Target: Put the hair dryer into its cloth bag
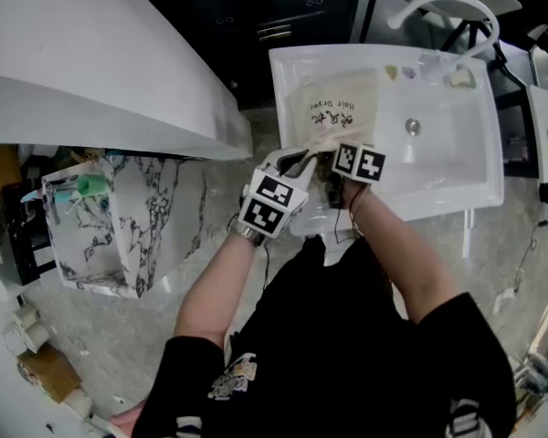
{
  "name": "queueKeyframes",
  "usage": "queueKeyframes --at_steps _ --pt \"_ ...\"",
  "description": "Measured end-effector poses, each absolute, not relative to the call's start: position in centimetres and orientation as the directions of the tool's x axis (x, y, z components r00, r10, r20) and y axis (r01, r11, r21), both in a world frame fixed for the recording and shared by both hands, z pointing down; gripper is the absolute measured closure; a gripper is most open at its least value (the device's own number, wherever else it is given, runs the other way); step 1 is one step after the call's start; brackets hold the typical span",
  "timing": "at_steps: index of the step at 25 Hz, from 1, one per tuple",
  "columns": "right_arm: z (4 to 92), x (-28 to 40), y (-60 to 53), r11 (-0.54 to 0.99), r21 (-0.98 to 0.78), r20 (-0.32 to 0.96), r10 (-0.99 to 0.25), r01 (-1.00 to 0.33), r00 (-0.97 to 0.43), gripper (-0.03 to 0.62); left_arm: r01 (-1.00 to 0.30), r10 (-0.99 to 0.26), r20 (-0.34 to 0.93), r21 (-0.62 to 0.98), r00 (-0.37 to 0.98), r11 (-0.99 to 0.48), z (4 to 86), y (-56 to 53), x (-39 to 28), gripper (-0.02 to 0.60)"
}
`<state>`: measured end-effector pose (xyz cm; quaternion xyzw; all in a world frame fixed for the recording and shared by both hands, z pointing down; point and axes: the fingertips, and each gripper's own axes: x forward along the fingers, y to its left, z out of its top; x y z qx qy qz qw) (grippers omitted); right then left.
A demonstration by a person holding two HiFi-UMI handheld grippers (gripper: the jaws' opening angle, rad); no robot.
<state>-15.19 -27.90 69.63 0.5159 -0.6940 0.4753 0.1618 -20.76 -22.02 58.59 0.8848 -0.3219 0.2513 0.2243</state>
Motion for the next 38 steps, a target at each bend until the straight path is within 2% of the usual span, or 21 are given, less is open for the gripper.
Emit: queueKeyframes --at_steps 7,14,23,38 --pt "70.5 -15.4 -27.8 0.025 -0.465 0.743 -0.532 -0.885 -0.406 0.349 -0.693 -0.461 0.589 0.253 0.664 -0.675 59.1 -22.2 -21.1 0.538" --pt "70.2 -16.0 -27.2 0.041 -0.524 0.735 -0.483 -0.85 -0.476 0.282 -0.715 -0.485 0.588 0.25 0.648 -0.653 59.3 -22.6 -21.2 0.538" --pt "67.8 -15.5 -25.6 0.087 -0.564 0.7 -0.478 -0.821 -0.531 0.24 -0.737 -0.507 0.592 0.241 0.627 -0.631 59.2 -22.7 -21.1 0.538" --pt "59.0 -13.5 -21.9 0.303 -0.582 0.59 -0.481 -0.755 -0.648 0.256 -0.772 -0.552 0.591 0.207 0.588 -0.601 57.9 -21.4 -20.1 0.534"
